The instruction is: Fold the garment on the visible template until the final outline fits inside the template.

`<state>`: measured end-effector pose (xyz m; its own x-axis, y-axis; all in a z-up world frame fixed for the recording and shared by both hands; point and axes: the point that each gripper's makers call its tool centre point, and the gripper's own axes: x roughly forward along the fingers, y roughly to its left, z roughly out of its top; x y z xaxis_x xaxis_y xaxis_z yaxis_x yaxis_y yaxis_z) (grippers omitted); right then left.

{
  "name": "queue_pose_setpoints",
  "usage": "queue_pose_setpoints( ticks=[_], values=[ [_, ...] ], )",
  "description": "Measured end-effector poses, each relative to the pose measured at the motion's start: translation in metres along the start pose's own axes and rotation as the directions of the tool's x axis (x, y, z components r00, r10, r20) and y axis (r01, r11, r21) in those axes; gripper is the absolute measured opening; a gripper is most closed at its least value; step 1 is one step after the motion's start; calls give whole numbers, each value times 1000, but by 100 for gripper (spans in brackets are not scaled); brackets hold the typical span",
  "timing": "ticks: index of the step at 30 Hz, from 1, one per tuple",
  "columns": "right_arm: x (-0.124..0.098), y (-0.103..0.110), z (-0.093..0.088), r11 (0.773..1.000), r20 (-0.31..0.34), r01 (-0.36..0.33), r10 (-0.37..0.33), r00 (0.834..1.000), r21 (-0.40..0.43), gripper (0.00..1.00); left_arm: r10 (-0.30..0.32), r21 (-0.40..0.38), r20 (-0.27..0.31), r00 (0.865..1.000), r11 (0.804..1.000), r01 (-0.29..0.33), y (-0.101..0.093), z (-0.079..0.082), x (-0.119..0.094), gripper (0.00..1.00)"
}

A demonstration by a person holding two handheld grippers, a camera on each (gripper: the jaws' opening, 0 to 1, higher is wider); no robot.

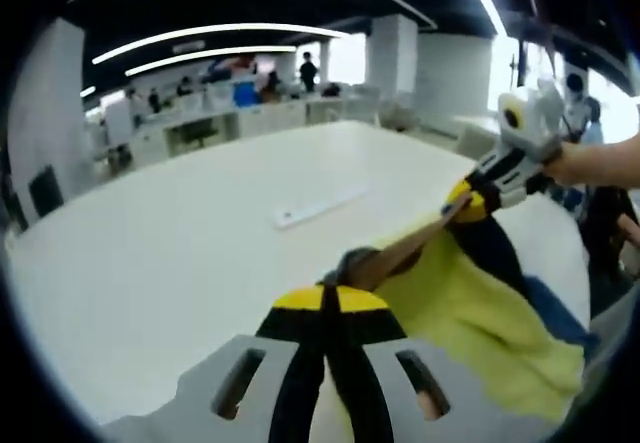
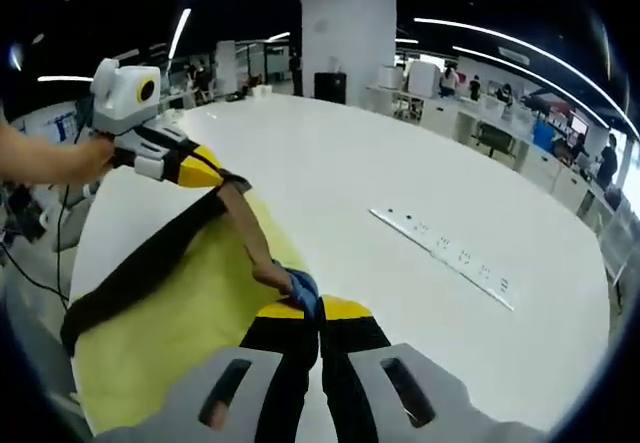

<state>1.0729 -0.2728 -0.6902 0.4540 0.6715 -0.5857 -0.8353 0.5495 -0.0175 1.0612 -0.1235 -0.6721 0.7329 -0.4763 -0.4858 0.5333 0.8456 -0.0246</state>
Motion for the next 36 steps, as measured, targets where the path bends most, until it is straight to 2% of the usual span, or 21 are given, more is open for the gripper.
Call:
queue_pose_setpoints(
  ticks=[8, 12, 14, 20, 30, 33, 36],
  values=[
    [28, -12, -24, 1000, -26, -14, 15, 1000, 27, 3, -16, -30, -46, 999, 999, 14, 8, -21, 27, 0],
    [40, -14, -29, 999, -35, -30, 31, 999, 17, 3, -15, -17, -81, 997, 1000, 13, 15, -31, 40, 0],
    [43, -16, -31, 999, -40, -30, 31, 999, 13, 3, -16, -36, -91, 996, 999, 13, 18, -35, 44, 0],
    [56, -18, -42, 999, -66, -32, 34, 997, 37, 3, -12, -42, -121, 993, 999, 7, 21, -48, 53, 0],
    [59, -24, -39, 1000, -64, 2, 0, 998, 25, 3, 1, -56, -126, 992, 998, -8, 25, -50, 60, 0],
    [60, -29, -38, 999, -59, 14, -11, 998, 49, 3, 7, -80, -117, 993, 997, -17, 28, -47, 62, 0],
    [62, -29, -40, 997, -63, 16, -11, 998, 75, 3, 21, -72, -122, 992, 997, -30, 30, -48, 66, 0]
  ],
)
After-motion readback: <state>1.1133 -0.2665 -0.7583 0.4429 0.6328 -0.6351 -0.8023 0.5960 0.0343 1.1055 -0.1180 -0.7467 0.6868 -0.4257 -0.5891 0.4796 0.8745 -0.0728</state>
